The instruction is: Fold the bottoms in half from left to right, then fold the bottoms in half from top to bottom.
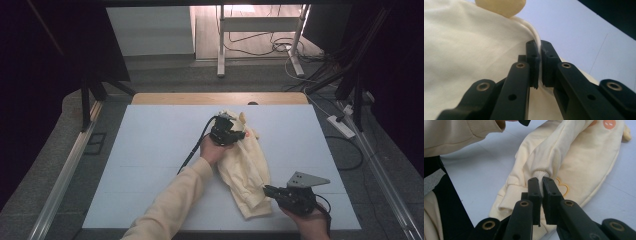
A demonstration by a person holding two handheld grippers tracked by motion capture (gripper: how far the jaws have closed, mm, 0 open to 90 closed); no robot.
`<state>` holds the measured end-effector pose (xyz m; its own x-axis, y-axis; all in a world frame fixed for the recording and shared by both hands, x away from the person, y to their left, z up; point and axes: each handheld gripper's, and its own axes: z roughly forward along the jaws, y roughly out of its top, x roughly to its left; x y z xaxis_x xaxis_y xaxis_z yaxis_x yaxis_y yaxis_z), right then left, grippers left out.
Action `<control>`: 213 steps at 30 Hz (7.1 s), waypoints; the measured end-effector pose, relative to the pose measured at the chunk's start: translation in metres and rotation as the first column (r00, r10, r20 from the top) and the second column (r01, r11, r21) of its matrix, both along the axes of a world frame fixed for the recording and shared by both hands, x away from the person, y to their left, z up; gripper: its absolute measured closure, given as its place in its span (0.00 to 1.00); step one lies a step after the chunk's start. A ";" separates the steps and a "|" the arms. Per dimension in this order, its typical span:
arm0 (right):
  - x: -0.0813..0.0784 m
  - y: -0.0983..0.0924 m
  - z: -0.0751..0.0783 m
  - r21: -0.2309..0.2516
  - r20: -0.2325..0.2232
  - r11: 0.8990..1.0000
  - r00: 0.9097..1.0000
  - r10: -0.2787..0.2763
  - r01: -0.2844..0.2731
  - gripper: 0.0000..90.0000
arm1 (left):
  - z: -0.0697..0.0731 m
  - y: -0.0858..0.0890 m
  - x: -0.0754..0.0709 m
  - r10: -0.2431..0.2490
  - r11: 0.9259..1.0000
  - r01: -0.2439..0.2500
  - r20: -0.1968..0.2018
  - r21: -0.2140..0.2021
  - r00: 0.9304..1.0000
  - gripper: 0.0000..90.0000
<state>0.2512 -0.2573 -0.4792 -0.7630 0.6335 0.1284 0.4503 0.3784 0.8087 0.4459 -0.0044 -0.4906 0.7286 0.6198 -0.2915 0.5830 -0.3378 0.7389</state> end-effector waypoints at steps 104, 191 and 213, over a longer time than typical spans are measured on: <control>0.008 0.033 -0.018 -0.212 -0.092 0.956 0.978 0.188 -0.203 0.91 | 0.023 0.115 -0.092 0.013 1.000 -0.017 0.136 0.025 0.991 0.41; 0.029 -0.008 -0.003 -0.130 0.046 0.989 0.996 0.078 -0.072 0.48 | 0.021 0.155 -0.134 0.016 0.999 -0.021 0.155 0.031 0.988 0.37; 0.046 -0.010 -0.011 -0.170 0.005 0.986 1.000 0.004 -0.003 0.46 | 0.020 0.155 -0.132 0.018 0.999 -0.024 0.157 0.041 0.987 0.36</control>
<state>0.2968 -0.2673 -0.4900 -0.7658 0.6429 0.0156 0.4448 0.5119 0.7349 0.3136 0.1506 -0.4708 0.7500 0.6447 -0.1478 0.4683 -0.3597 0.8071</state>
